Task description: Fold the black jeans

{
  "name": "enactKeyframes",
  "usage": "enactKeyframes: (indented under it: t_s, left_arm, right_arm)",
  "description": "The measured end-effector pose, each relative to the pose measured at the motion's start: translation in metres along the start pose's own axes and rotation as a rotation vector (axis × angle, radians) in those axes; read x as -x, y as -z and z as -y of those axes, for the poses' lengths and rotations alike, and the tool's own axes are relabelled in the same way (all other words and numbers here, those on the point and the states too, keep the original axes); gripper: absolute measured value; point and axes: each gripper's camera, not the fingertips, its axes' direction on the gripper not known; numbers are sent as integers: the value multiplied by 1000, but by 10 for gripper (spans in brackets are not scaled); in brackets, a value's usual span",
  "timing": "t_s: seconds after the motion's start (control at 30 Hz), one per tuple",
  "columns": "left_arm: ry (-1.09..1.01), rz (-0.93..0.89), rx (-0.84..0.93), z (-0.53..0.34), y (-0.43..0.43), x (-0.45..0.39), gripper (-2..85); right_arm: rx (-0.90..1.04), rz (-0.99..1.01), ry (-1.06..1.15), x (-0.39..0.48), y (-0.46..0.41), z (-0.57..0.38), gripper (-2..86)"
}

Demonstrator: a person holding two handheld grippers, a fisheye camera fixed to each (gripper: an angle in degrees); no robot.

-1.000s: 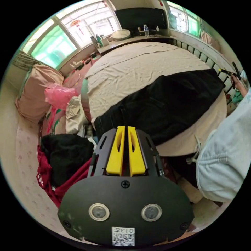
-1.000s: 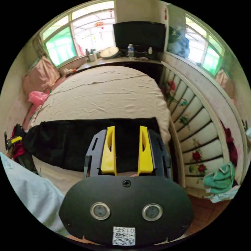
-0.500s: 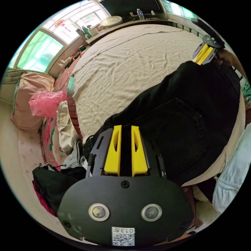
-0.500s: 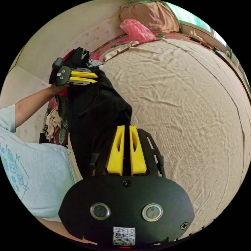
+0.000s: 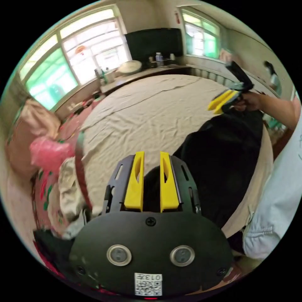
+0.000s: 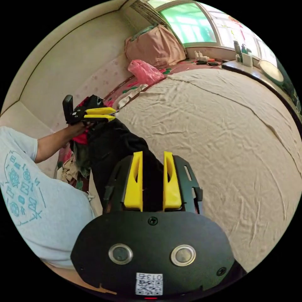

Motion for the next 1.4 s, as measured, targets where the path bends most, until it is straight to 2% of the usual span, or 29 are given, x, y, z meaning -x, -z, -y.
enactKeyframes:
  t_s: [0.07,0.1,0.17,0.27,0.33,0.4,0.57,0.63,0.67,0.73,0.8,0.93,1.07,1.2,1.27,1.4]
  left_arm:
    - [-151,-166,70,41,-43,0,74]
    - [-173,-217,97,50,-56,2,76]
    - [-208,-453,232,76,-104,12,71]
    - [-260,-586,344,87,-137,24,39]
    - [-242,-574,356,89,-139,37,21]
    - [-225,-501,274,88,-123,51,11]
    - [3,-485,-36,51,-76,102,-1]
    - [126,-304,-87,40,-77,118,-1]
    - [211,-352,-101,35,-84,136,1]
    - [239,-434,-103,36,-88,153,6]
    - [159,-398,-85,42,-85,154,16]
    - [-48,-493,4,74,-105,140,75]
    - [-342,-654,117,118,-142,113,94]
    - [-477,-771,259,139,-178,105,98]
    - [-589,-757,295,145,-179,95,90]
    - [-672,-665,295,150,-166,92,46]
  right_arm:
    - [35,35,53,5,-23,15,84]
    - [89,50,70,4,-42,23,83]
    - [207,93,90,-2,-73,28,74]
    - [327,73,103,-9,-109,18,33]
    - [301,28,120,-4,-109,11,21]
    - [207,-76,187,15,-94,-7,14]
    - [-129,-179,147,33,-62,-65,11]
    - [-95,-253,95,24,-80,-75,12]
    - [-61,-254,43,10,-93,-78,15]
    - [-58,-189,15,-4,-96,-77,24]
    - [-65,-129,38,-11,-85,-72,52]
    - [-95,-58,-3,-35,-73,-60,85]
    - [143,-6,69,-56,-107,-54,86]
    - [265,108,96,-74,-130,-61,33]
    - [250,86,128,-70,-127,-62,22]
    - [200,-61,180,-57,-123,-71,11]
